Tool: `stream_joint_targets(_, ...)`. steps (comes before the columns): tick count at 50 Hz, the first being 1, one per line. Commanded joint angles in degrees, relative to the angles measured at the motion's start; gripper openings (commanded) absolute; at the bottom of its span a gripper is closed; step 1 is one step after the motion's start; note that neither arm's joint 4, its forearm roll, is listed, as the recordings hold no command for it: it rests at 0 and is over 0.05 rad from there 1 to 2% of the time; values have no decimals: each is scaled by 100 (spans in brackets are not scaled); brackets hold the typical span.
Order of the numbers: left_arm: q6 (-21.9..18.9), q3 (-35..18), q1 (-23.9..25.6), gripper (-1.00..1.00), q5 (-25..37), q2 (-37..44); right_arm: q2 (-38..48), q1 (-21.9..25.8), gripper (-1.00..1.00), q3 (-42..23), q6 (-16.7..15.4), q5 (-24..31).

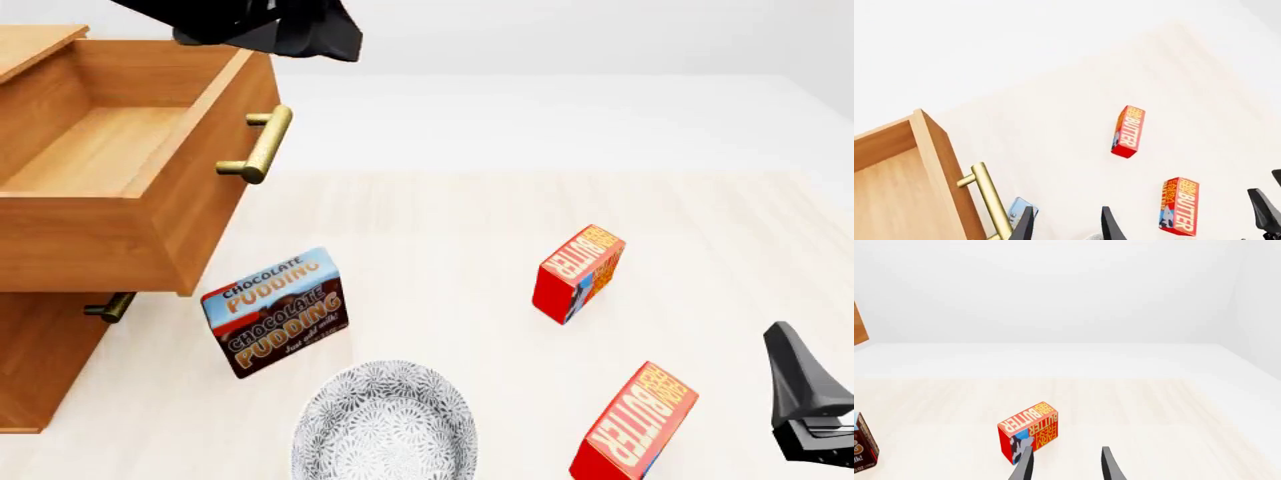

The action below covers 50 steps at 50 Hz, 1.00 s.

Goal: Put the butter at the front in the top drawer of the cabinet and close it.

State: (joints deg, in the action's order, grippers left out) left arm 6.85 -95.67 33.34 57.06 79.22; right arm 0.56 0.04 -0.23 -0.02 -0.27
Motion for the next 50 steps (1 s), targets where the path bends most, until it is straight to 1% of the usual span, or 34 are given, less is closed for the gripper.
stream_joint_targets(1, 141, 67, 449, 100, -374, 310, -10, 1, 100, 4, -2, 6)
stream_joint_targets(3, 92, 31, 524, 100, -474, 372, -5, 3, 100, 4, 1, 6)
stream_joint_targets(5, 154, 21, 638, 100, -533, 430, -9, -2, 100, 4, 1, 7)
stream_joint_targets(7, 154, 21, 638, 100, -533, 430, -9, -2, 100, 4, 1, 6)
stream_joint_targets(9, 187, 41, 765, 100, -674, 513, -8, 0, 100, 4, 0, 6)
stream_joint_targets(18, 215, 181, 822, 100, -884, 562, -10, 1, 100, 4, 0, 6)
stream_joint_targets(21, 329, 307, 939, 100, -1101, 629, -10, 0, 100, 4, 2, 6)
stream_joint_targets(25, 442, 296, 1185, 100, -1232, 834, -9, 0, 100, 4, 2, 6)
stream_joint_targets(29, 486, 252, 1292, 100, -1303, 1035, -11, 1, 100, 4, -1, 6)
stream_joint_targets(34, 489, 260, 1295, 100, -1405, 1206, -9, -1, 100, 4, 1, 6)
stream_joint_targets(36, 604, 299, 1383, 100, -1528, 1316, -12, 0, 100, 4, 0, 6)
stream_joint_targets(39, 604, 299, 1383, 100, -1529, 1316, -12, 0, 100, 4, 0, 6)
stream_joint_targets(40, 607, 275, 1457, 100, -1638, 1466, -10, 0, 100, 4, 2, 6)
stream_joint_targets(43, 579, 262, 1426, 100, -1713, 1524, -11, 0, 100, 4, 1, 6)
stream_joint_targets(47, 661, 251, 1501, 100, -1789, 1741, -11, 0, 100, 4, 1, 6)
stream_joint_targets(50, 681, 318, 1533, 100, -1897, 1735, -11, -1, 100, 4, 1, 6)
